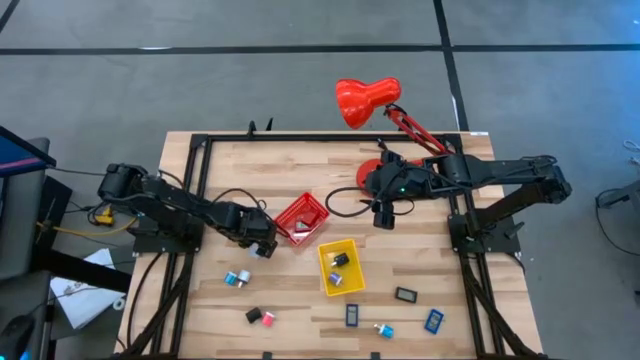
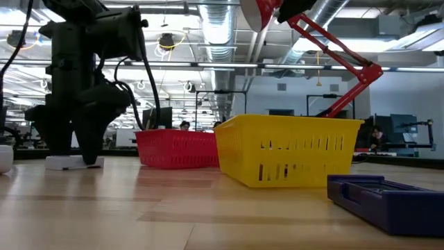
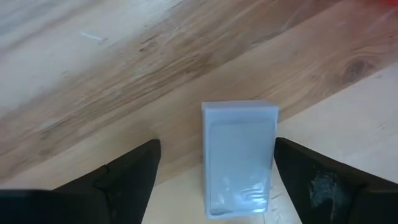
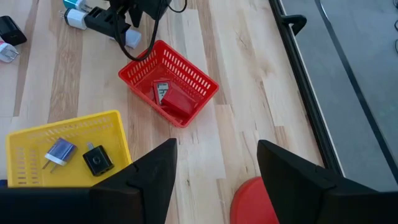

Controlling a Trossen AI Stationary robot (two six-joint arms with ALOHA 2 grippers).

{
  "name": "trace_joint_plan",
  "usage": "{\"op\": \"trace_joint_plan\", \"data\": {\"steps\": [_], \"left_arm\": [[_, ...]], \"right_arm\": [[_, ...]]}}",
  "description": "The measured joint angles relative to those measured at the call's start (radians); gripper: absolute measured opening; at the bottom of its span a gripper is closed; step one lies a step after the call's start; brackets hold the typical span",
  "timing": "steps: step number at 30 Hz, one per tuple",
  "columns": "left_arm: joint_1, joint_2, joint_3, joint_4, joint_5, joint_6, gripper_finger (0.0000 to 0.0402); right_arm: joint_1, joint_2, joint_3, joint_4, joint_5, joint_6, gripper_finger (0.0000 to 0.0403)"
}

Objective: Pick & Place Office items
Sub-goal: Put the white digital clock into the red basket

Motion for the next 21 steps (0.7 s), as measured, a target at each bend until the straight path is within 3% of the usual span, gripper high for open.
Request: {"op": "trace_joint_plan", "data": {"steps": [5,13,21], "left_arm": [[0.0,0.0,-0.002,-0.006,0.004,-0.002,0.0264],[0.001,0.0,-0.005,-0.021,0.006,-0.003,0.0145],[-0.005,-0.122,-0.006,0.001,0.025,-0.025,0.0145]], "right_arm": [[0.0,0.0,0.0,0.0,0.0,0.0,0.0216],[-0.001,0.0,0.0,0.0,0.0,-0.001,0.0216],[-0.028,0.0,0.0,-0.011,0.0,-0.001,0.0216]]}}
